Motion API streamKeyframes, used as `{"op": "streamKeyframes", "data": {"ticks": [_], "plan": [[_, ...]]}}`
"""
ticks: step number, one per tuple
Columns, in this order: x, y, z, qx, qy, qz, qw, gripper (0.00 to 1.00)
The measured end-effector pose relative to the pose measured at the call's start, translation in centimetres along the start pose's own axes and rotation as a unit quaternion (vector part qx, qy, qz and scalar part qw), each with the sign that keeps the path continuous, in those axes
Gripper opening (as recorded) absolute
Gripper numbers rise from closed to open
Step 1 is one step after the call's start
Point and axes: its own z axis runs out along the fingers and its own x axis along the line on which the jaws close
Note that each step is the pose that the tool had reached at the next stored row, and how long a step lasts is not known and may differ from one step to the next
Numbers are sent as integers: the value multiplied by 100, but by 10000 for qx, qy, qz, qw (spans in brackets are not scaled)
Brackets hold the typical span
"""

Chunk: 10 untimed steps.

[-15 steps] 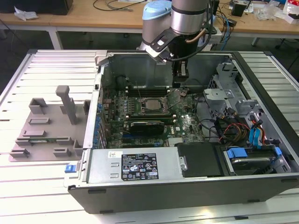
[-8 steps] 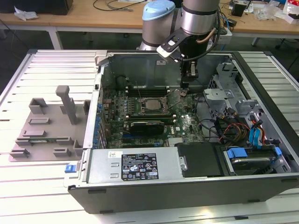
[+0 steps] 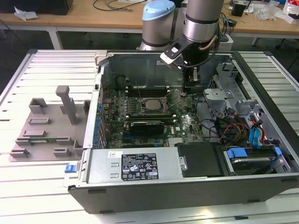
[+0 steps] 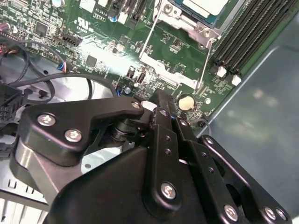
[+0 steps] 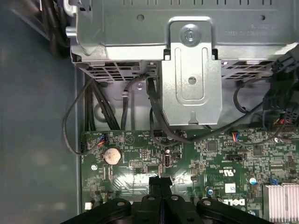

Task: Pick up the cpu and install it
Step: 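Close the cpu cover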

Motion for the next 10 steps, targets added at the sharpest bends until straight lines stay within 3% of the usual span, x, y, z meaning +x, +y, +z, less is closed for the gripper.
{"op": "streamKeyframes", "data": {"ticks": [2,10], "plan": [[2,19,65,6,0,0,10000,11],[6,63,192,14,0,0,10000,11]]}}
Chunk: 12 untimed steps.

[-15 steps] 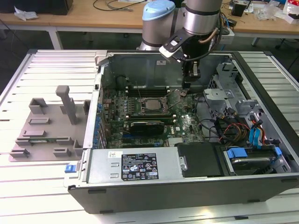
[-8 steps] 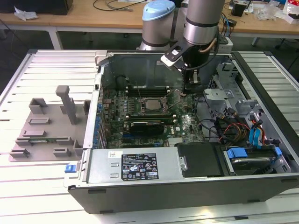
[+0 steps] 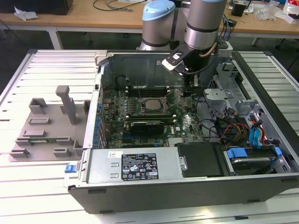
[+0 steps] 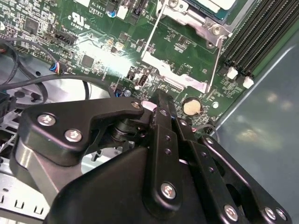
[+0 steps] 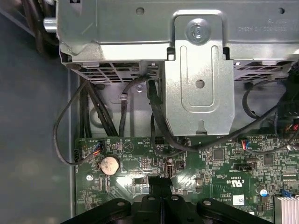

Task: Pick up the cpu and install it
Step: 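Close the cpu cover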

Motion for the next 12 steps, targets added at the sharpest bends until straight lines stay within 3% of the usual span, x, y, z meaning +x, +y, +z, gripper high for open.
{"op": "streamKeyframes", "data": {"ticks": [4,6,7,8,12], "plan": [[2,19,70,2,0,0,10000,11],[2,19,72,2,0,0,10000,11],[11,-41,68,-36,0,1,10000,11],[12,-50,37,-42,0,0,10000,11],[12,-53,26,-41,-1,2,10000,11]]}}
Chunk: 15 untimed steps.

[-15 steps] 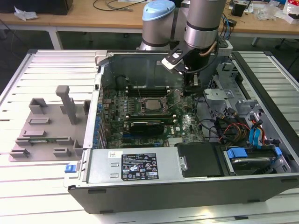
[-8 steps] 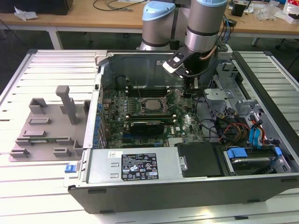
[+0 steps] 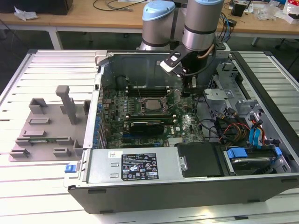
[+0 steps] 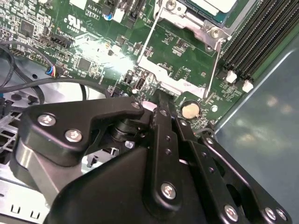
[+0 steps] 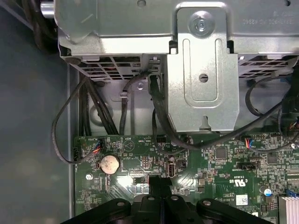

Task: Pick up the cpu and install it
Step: 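Close the cpu cover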

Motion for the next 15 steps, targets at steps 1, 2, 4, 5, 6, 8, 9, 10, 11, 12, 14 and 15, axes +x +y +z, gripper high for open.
{"op": "streamKeyframes", "data": {"ticks": [1,2,4,5,6,8,9,10,11,12,14,15], "plan": [[1,-1,-6,0,0,-1,10000,11],[2,-1,-17,0,1,-1,10000,11],[2,-1,-28,-1,3,-1,10000,11],[2,-1,-29,-1,3,-1,10000,11],[2,-1,-29,-1,3,-1,10000,11],[2,-8,-30,0,1,0,10000,11],[3,-21,-30,0,1,-1,10000,11],[4,-28,-30,0,1,-1,10000,11],[4,-33,-30,-1,1,-1,10000,11],[4,-34,-30,0,2,-2,10000,11],[7,-73,-32,-1,1,-1,10000,11],[7,-100,-34,-1,0,-1,10000,11]]}}
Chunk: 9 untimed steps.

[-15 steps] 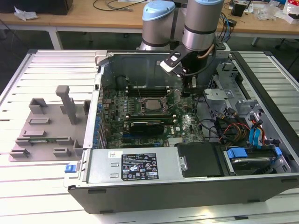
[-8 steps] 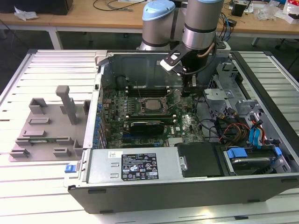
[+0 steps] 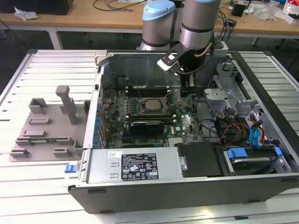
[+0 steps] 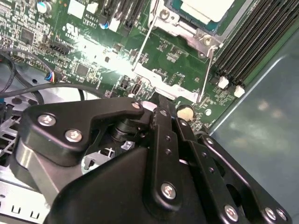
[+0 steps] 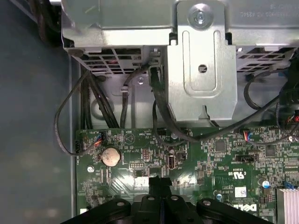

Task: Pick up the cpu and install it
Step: 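Close the cpu cover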

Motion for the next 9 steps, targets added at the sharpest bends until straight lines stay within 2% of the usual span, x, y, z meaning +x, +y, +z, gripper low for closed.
{"op": "streamKeyframes", "data": {"ticks": [2,4,7,9], "plan": [[5,-109,-3,0,2,0,10000,11],[8,-191,-7,-4,1,0,10000,11],[13,-275,-11,-12,1,1,10000,11],[18,-383,-15,-26,2,1,10000,11]]}}
